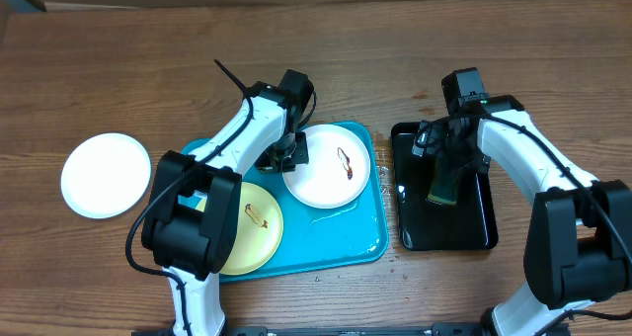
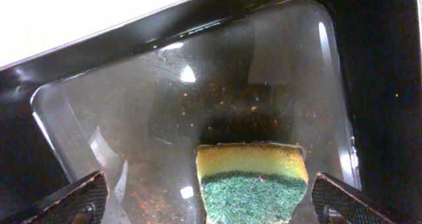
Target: Clean dirty plates on tray and stack at the side
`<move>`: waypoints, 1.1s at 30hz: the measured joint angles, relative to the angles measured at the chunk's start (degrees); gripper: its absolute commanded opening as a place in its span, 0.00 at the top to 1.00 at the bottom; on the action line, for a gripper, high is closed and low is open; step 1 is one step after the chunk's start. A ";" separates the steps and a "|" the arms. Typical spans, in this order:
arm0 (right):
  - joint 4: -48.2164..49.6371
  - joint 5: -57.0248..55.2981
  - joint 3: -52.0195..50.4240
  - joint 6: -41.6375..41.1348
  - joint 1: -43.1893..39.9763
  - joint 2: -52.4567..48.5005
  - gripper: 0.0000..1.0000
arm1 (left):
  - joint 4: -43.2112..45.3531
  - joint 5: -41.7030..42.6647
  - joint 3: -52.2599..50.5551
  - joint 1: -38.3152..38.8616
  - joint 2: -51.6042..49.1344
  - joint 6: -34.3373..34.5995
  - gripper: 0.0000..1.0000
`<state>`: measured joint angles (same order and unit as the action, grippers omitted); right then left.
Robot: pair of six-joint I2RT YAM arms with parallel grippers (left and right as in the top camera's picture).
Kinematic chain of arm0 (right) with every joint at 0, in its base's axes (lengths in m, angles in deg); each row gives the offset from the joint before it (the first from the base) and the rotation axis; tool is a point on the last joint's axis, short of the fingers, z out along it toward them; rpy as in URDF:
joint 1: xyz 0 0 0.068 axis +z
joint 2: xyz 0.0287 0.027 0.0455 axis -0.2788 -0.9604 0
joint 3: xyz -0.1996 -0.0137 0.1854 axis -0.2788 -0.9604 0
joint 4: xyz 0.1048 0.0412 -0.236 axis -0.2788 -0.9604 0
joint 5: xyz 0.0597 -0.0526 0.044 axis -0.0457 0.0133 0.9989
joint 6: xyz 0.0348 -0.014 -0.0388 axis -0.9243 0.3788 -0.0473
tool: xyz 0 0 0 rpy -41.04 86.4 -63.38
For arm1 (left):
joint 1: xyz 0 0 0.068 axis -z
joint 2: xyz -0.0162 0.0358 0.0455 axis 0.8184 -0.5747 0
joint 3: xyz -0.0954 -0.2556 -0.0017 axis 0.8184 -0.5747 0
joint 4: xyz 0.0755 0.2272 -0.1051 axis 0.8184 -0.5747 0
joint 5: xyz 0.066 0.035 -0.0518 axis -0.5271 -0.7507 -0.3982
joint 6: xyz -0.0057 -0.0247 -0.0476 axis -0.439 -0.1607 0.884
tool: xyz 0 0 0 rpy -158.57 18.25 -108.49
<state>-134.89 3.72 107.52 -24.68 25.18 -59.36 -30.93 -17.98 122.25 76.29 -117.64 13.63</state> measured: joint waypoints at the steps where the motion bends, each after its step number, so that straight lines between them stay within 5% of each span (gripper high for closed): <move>1: -0.02 0.00 0.00 0.00 0.00 0.00 0.00 | 0.02 0.02 0.00 0.00 0.00 0.02 0.96; 6: 0.68 0.02 -0.04 0.02 -0.02 0.00 0.00 | 0.42 0.11 -0.57 0.00 0.15 1.68 0.87; 12: 8.52 1.01 -0.20 -0.20 0.00 0.00 0.00 | 1.29 0.24 -3.02 0.00 0.46 4.63 0.90; 22: -4.00 5.18 0.00 9.14 -0.02 0.00 0.00 | 5.20 0.22 -5.09 0.00 2.12 4.85 0.95; 26: -10.27 5.33 3.98 10.97 -0.02 0.00 0.00 | 8.17 1.29 -5.18 0.04 2.19 1.22 0.83; 33: -17.16 1.64 8.26 4.35 -0.02 0.31 0.00 | 9.46 1.64 -5.60 0.04 2.12 -2.58 0.78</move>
<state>-152.05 5.36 115.78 -20.33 25.16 -59.06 -21.47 -16.35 116.65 76.33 -115.52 11.06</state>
